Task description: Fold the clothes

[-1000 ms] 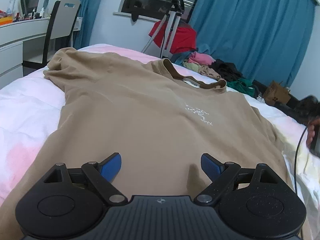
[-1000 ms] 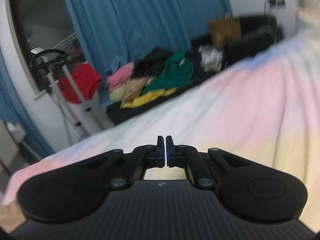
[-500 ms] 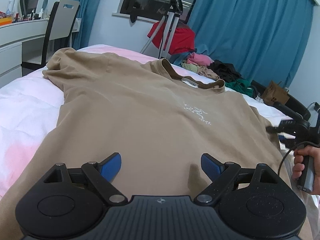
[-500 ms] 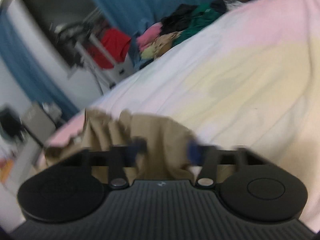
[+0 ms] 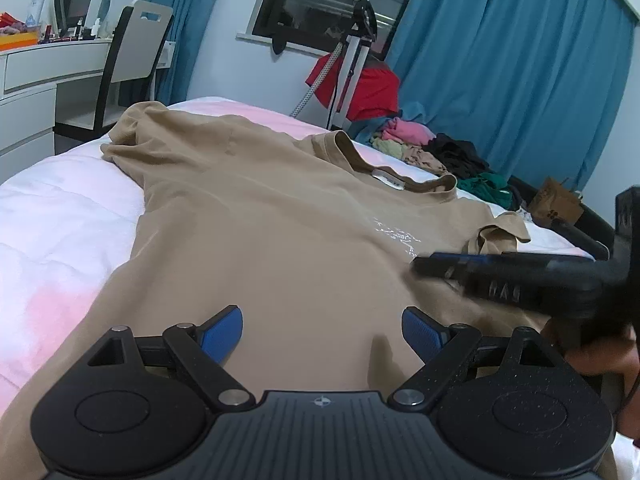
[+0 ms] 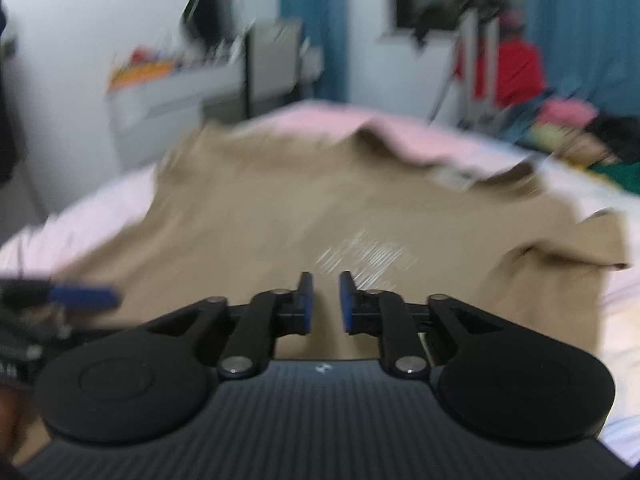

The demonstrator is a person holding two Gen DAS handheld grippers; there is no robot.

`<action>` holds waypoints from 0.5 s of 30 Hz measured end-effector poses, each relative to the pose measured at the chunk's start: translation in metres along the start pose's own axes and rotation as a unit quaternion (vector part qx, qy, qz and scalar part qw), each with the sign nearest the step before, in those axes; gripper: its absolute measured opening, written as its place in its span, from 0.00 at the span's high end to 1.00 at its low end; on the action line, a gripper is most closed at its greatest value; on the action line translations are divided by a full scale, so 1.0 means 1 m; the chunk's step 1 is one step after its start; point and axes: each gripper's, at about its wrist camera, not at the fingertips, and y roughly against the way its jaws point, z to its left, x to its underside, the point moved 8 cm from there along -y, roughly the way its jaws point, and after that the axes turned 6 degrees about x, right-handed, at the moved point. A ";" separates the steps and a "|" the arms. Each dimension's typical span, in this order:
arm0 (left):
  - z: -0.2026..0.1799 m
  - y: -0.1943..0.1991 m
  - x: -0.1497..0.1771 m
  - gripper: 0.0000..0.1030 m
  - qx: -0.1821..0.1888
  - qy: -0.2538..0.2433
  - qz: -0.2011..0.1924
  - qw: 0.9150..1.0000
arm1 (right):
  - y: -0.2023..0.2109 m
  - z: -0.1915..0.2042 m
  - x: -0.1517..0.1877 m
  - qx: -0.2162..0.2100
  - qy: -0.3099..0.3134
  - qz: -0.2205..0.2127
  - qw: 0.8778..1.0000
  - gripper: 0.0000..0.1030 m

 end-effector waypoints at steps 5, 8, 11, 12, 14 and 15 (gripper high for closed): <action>-0.003 0.003 0.002 0.14 0.002 -0.004 -0.001 1.000 | 0.048 -0.064 -0.018 0.024 -0.115 -0.096 0.988 0.29; -0.006 0.003 0.006 0.14 0.005 -0.004 0.002 1.000 | 0.058 -0.135 -0.012 0.097 -0.272 -0.122 0.949 0.26; -0.010 0.002 0.007 0.14 0.007 -0.015 0.000 1.000 | 0.055 -0.188 0.007 0.129 -0.379 -0.117 0.909 0.27; -0.011 0.002 0.007 0.14 0.009 -0.019 -0.002 1.000 | 0.048 -0.193 0.009 0.125 -0.382 -0.108 0.909 0.27; -0.012 0.000 0.007 0.14 0.013 -0.017 -0.001 1.000 | 0.031 -0.196 0.008 0.119 -0.369 -0.088 0.918 0.27; -0.011 -0.001 0.007 0.14 0.015 -0.014 -0.001 1.000 | 0.022 -0.194 0.005 0.117 -0.354 -0.077 0.925 0.27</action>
